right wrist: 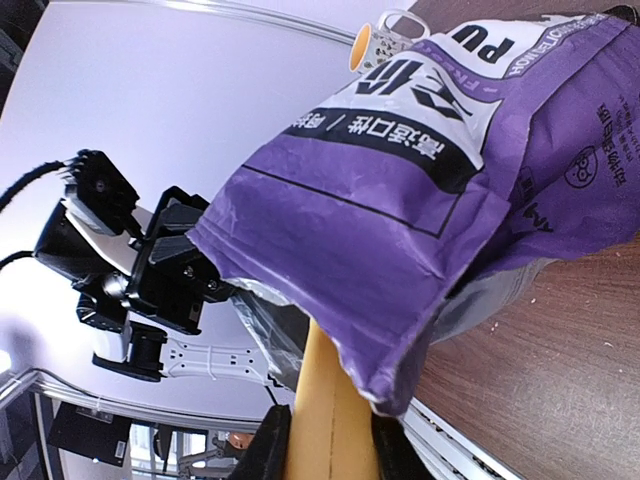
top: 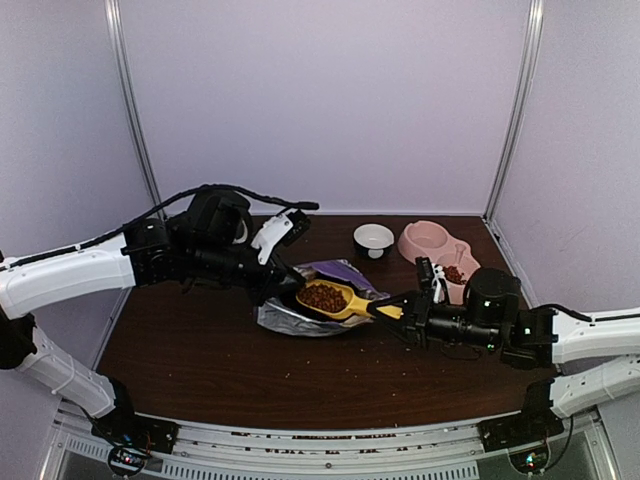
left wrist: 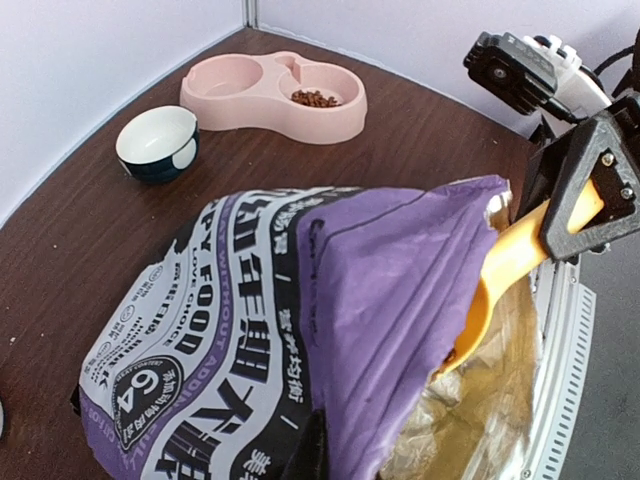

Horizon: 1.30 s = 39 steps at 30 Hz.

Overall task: Serve the pet food
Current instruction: Collect the pet food from the pet food bag, then place the pet food in the pet food bowl.

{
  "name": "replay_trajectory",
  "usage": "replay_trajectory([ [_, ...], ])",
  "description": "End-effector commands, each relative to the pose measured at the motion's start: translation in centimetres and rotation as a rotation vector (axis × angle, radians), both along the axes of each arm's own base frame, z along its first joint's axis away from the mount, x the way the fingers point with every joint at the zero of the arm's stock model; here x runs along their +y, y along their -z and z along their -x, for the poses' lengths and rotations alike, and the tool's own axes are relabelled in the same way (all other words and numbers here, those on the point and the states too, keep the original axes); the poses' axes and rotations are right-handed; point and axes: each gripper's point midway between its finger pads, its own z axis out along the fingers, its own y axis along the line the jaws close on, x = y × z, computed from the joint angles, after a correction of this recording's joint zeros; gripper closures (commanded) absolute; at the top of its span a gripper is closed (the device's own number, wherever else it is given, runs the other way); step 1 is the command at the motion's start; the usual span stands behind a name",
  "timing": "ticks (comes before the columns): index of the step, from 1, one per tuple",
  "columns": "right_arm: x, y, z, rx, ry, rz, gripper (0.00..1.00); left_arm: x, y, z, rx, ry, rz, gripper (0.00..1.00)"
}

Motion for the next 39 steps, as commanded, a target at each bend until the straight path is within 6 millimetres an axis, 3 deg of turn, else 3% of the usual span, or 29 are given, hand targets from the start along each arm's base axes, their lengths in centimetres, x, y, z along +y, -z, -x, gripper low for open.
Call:
replay_trajectory([
  [1,-1.9,-2.4,-0.9,-0.015,0.077,-0.135,1.0,0.9,-3.8,-1.6,-0.092,-0.071,0.099,1.0],
  [9,-2.7,-2.6,-0.7,-0.02,0.087,-0.176,1.0,1.6,-3.9,-2.5,-0.074,-0.101,0.112,1.0],
  [16,-0.6,-3.6,-0.4,-0.034,0.007,-0.245,1.0,0.8,-3.9,-1.7,-0.056,-0.047,0.133,1.0],
  [21,-1.2,-4.5,-0.2,-0.062,0.01,-0.253,1.0,1.1,-4.1,-1.9,-0.067,-0.063,0.132,1.0],
  [29,-2.0,-4.1,0.8,-0.039,-0.012,-0.237,1.0,2.9,-3.7,-4.3,-0.032,-0.173,0.13,1.0],
  [39,-2.2,-4.6,2.1,-0.023,-0.077,-0.256,1.0,2.9,-3.4,-4.7,-0.015,-0.176,0.127,1.0],
])
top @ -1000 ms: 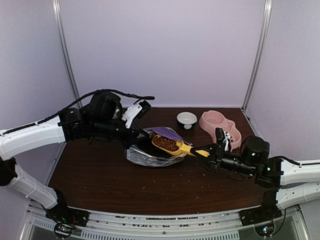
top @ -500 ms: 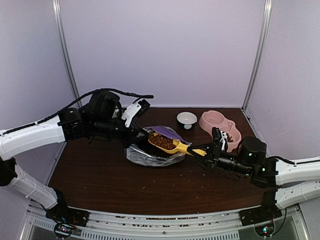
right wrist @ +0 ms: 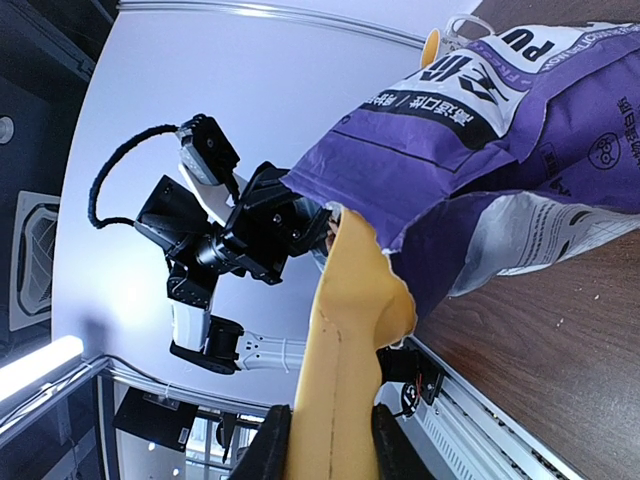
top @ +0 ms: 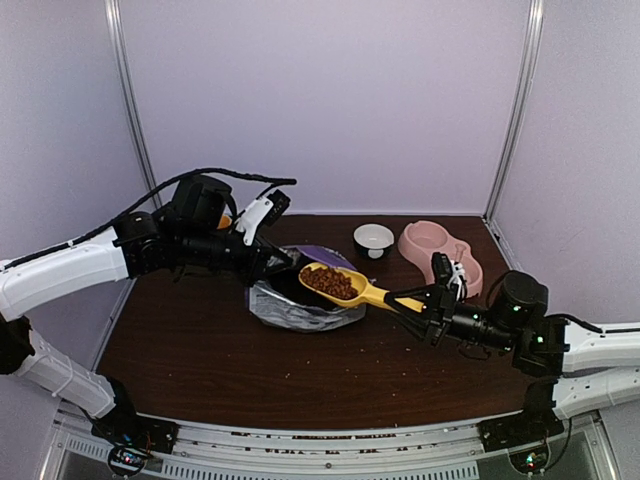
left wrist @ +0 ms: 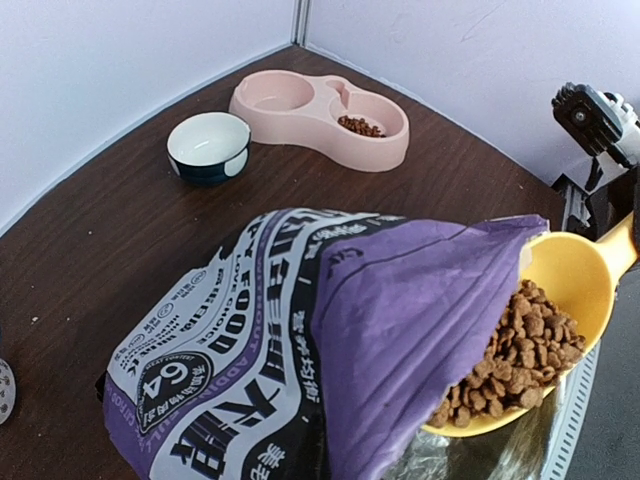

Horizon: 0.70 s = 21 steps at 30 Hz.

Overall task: Serve the pet food
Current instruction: Place the pet food in the pet food bowl.

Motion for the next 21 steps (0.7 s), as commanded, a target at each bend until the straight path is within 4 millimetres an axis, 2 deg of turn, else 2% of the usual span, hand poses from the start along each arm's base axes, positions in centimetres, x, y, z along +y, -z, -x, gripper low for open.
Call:
replay_trajectory([
  [1,-0.3,-1.4,0.8,-0.017,-0.044,-0.053,1.0,0.3,-1.9,-1.2,-0.038,-0.044,0.055,1.0],
  [12,-1.1,-3.1,1.8,-0.04,-0.078,-0.095,1.0,0.6,-1.8,-1.7,-0.033,-0.048,0.045,1.0],
  [18,-3.1,-5.2,0.8,-0.069,-0.011,-0.221,1.0,0.6,-1.9,-1.6,-0.033,-0.04,0.05,1.0],
  [21,-4.2,-5.4,-0.2,-0.073,0.041,-0.243,1.0,0.6,-1.9,-1.6,-0.034,-0.038,0.052,1.0],
])
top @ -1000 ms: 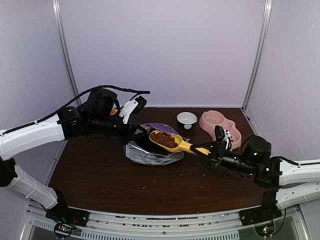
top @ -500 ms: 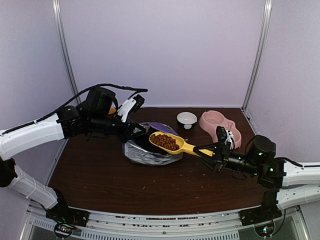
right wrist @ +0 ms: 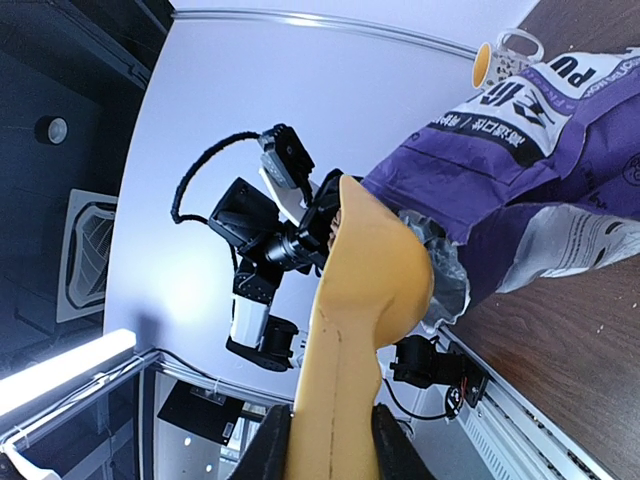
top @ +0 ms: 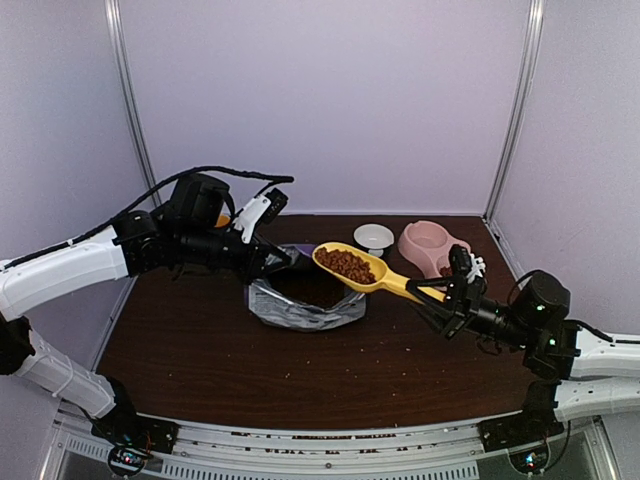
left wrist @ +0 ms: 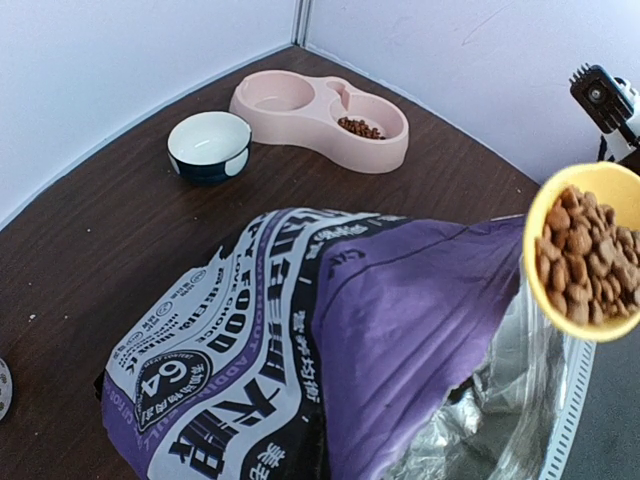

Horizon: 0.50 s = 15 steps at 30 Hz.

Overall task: Serve the pet food
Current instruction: Place the pet food in the pet food bowl.

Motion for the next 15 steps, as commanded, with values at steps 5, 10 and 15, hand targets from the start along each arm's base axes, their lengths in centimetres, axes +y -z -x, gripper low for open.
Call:
replay_trajectory([
  [5,-3.4,-3.1,-2.5,-0.059,0.139,-0.148,1.0,0.3,-1.9,-1.2,-0.05,-0.032,0.042,1.0],
  [10,-5.3,-2.8,-4.0,-0.066,0.223,-0.171,1.0,0.4,-2.1,-1.2,-0.056,-0.033,0.043,1.0],
  [15,-8.1,-1.0,-6.4,-0.044,0.359,-0.148,1.0,0.4,-2.3,-1.1,-0.061,-0.031,0.044,1.0],
])
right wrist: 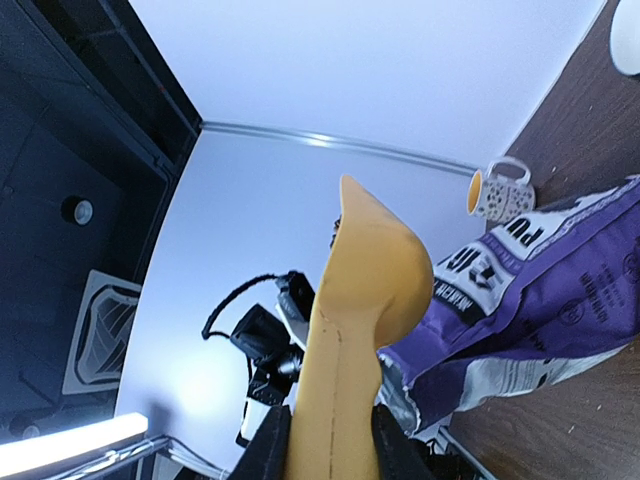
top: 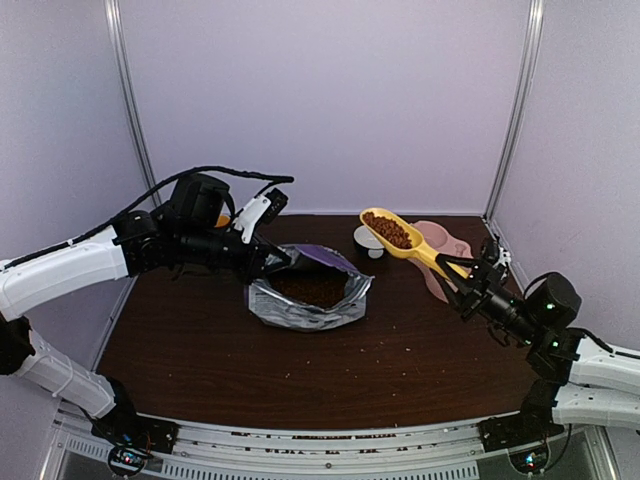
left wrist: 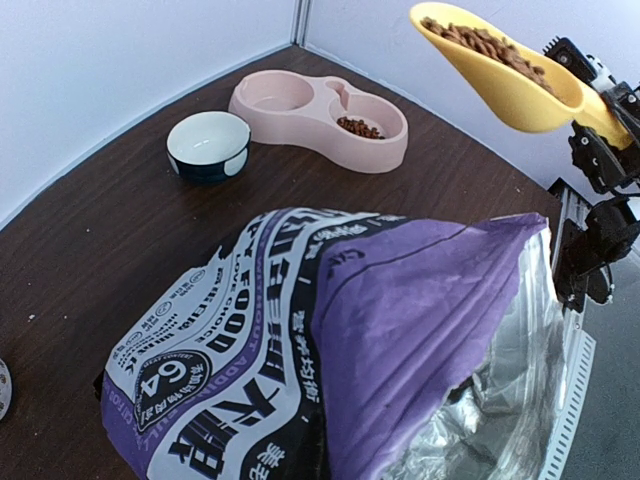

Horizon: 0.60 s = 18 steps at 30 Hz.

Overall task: Serve the pet food
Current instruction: Place the pet food in the pet food bowl.

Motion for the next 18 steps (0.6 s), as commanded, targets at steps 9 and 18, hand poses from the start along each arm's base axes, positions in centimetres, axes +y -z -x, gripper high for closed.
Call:
replay_trajectory([
  [9,-6.4,2.9,-5.5,0.004,0.266,0.069,1.0,0.6,-2.6,-1.0,-0.068,-0.033,0.047,1.0],
  [18,-9.0,4.8,-9.4,0.0,0.371,0.228,1.0,0.8,-2.8,-0.9,-0.073,-0.034,0.048,1.0],
])
